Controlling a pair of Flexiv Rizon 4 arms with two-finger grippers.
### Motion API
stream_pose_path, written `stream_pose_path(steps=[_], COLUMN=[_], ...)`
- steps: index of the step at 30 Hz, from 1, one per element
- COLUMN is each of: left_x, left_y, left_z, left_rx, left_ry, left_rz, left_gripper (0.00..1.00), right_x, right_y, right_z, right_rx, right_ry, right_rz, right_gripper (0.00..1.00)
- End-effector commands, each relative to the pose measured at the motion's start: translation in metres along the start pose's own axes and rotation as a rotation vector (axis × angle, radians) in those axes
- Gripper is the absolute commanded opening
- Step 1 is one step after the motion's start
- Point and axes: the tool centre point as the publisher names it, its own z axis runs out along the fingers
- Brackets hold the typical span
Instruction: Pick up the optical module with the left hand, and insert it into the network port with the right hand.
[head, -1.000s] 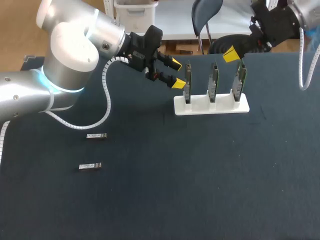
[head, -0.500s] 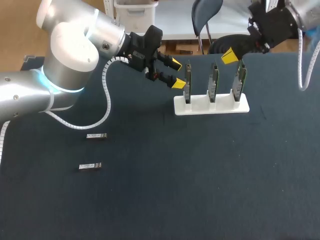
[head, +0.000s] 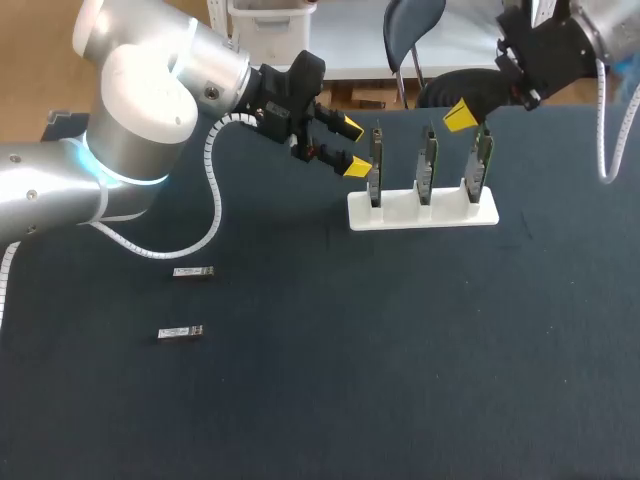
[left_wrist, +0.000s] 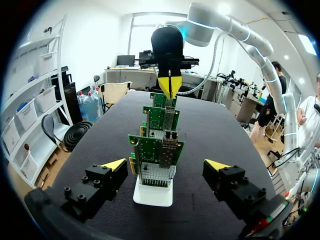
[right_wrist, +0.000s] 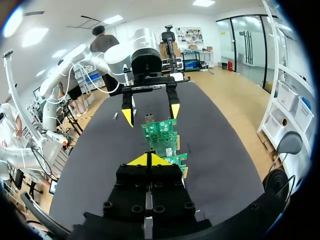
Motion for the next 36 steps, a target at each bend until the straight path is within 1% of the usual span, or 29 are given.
stream_pose_path(steps=[1,2,20,23,27,30,33,36], left_x=[-0.001,-0.001,-0.002,-0.006,-0.004,0.007,0.027,0.053], left_y=[0.002,0.002,0.001,-0.001,-0.009,-0.02,-0.034,-0.048], left_z=[0.001,0.001,-0.002,-0.013,-0.037,-0.059,-0.081,-0.104], left_rx=[0.004,0.004,0.003,-0.043,-0.108,-0.151,-0.186,-0.224], left_ry=[0.005,0.005,0.006,0.024,0.081,0.163,0.259,0.337], left_rz=[-0.001,-0.001,0.006,0.036,0.085,0.113,0.112,0.075], left_gripper=[1.0,1.0,1.0,1.0,1.0,1.0,1.0,1.0], right_x=[0.0,0.0,0.0,0.0,0.0,0.0,0.0,0.0], right_y=[0.006,0.006,0.006,0.006,0.006,0.006,0.006,0.006], right_z=[0.001,0.001,0.001,0.001,0.001,0.001,0.001,0.001], right_rx=[0.016,0.016,0.016,0.016,0.016,0.016,0.016,0.016], right_ry=[0.008,0.008,0.008,0.008,0.008,0.008,0.008,0.008], right_rz=[-0.012,-0.012,-0.012,-0.012,-0.012,-0.012,-0.012,-0.012], right_gripper=[0.07,1.0,1.0,1.0,1.0,1.0,1.0,1.0])
